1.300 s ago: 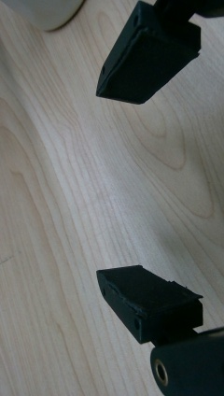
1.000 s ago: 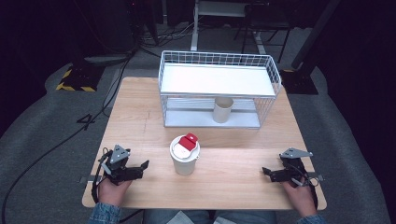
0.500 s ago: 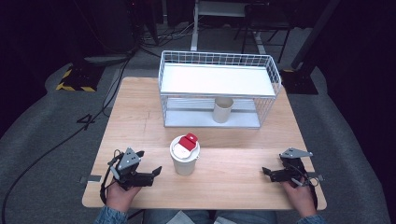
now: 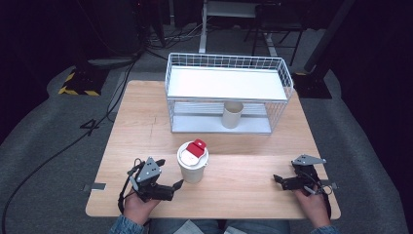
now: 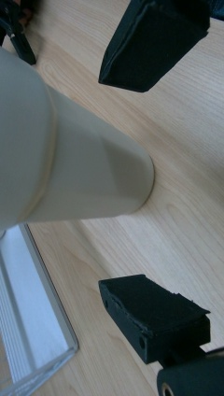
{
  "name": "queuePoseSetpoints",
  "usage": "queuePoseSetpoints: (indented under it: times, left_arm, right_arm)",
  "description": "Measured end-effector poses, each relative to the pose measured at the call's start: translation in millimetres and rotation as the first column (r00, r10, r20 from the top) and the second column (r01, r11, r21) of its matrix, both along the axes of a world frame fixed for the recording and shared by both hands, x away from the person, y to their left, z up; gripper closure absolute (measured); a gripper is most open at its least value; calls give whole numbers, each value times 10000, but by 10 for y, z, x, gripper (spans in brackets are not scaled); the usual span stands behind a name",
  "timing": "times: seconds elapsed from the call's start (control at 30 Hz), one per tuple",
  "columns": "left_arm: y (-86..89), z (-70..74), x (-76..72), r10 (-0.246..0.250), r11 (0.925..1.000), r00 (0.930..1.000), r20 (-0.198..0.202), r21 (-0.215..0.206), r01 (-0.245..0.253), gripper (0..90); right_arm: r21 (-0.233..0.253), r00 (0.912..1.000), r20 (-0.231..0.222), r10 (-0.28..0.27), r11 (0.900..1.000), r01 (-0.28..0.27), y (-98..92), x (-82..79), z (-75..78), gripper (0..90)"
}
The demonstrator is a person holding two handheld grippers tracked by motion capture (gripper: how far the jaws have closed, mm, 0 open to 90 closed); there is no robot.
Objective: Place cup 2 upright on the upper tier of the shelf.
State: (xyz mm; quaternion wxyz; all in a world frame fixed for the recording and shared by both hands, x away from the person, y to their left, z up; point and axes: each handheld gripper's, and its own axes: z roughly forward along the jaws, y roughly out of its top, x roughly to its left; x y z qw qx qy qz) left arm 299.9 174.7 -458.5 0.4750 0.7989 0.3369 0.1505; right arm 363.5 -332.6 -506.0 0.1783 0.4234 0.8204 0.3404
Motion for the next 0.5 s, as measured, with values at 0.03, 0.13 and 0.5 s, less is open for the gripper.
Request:
queuePoseSetpoints:
  times: [0.03, 0.13, 0.5]
  left_arm:
    - [-18, 3, 0, -46, 10000, 10000, 23, -42, 46, 41]
    - [-70, -4, 14, -132, 9998, 9999, 49, -157, 133, 33]
    - [-192, -79, 111, -159, 9951, 9998, 148, -972, 172, 2]
  right_arm:
    - [3, 10000, -10, -6, 10000, 6, 0, -1, 0, 1]
    - [2, 10000, -9, -3, 10000, 3, 0, -1, 0, 2]
    - [-4, 10000, 5, 3, 10000, -3, 0, -1, 0, 2]
